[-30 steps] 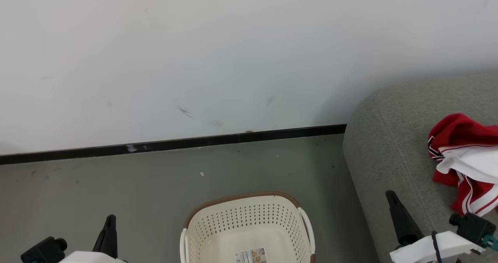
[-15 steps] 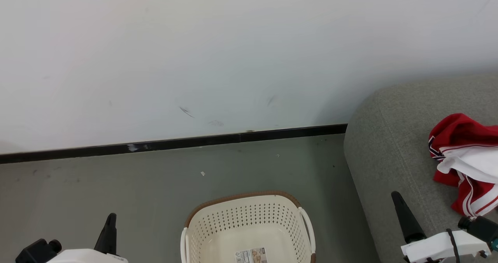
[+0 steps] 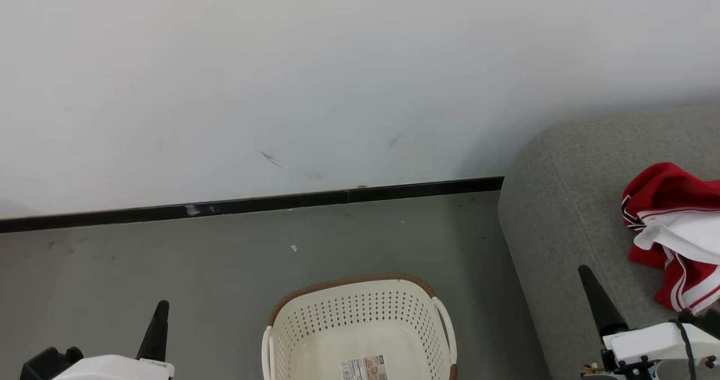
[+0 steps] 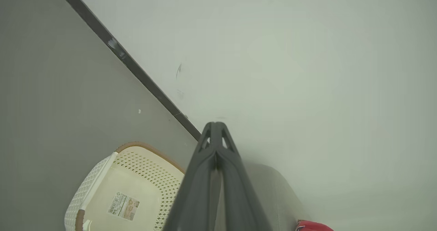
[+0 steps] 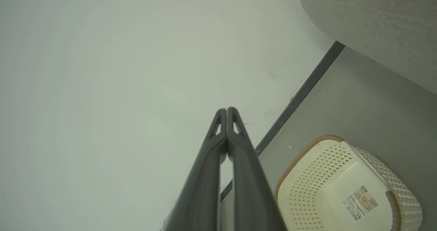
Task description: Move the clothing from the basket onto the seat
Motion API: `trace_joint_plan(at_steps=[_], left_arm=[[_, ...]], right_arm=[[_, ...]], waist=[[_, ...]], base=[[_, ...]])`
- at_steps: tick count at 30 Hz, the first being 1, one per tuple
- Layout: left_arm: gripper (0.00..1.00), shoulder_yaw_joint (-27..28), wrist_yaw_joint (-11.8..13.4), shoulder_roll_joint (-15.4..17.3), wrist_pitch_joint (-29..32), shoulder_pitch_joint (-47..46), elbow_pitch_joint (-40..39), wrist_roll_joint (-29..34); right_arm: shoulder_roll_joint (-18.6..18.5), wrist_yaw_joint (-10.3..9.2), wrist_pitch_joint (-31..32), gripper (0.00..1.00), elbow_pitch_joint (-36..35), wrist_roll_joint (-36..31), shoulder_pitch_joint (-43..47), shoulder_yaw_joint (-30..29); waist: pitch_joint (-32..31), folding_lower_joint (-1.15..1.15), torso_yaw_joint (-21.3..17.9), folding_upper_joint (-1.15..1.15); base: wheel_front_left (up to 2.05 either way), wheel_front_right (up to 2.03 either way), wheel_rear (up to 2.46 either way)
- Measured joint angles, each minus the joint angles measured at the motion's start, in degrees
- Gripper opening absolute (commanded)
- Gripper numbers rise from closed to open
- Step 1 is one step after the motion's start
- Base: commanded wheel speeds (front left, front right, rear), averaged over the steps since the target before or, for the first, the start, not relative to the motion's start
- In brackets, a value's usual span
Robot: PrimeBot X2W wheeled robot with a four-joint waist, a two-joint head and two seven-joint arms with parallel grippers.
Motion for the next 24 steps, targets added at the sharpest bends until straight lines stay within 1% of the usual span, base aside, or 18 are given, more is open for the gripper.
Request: trace_joint_plan(at_steps=[22,24], left_arm=[[0.00,4.4,-5.7,-2.7,3.8,-1.7,2.4,-13.9],[0.00,4.6,-6.1,-2.8,4.0,-2.1,2.5,-14.5]], right_arm=[[-1.1,0.00,3.3,0.00,1.8,20.8,-1.7,-0.9],[-1.2,0.00,3.5,0.00,1.8,21.6,-2.0,-0.9]], waist=[[0.5,-0.03,0.3,0.00],[0.5,-0.03,0.3,0.00]], base=[[0.00,0.00,0.00],[0.00,0.00,0.00]])
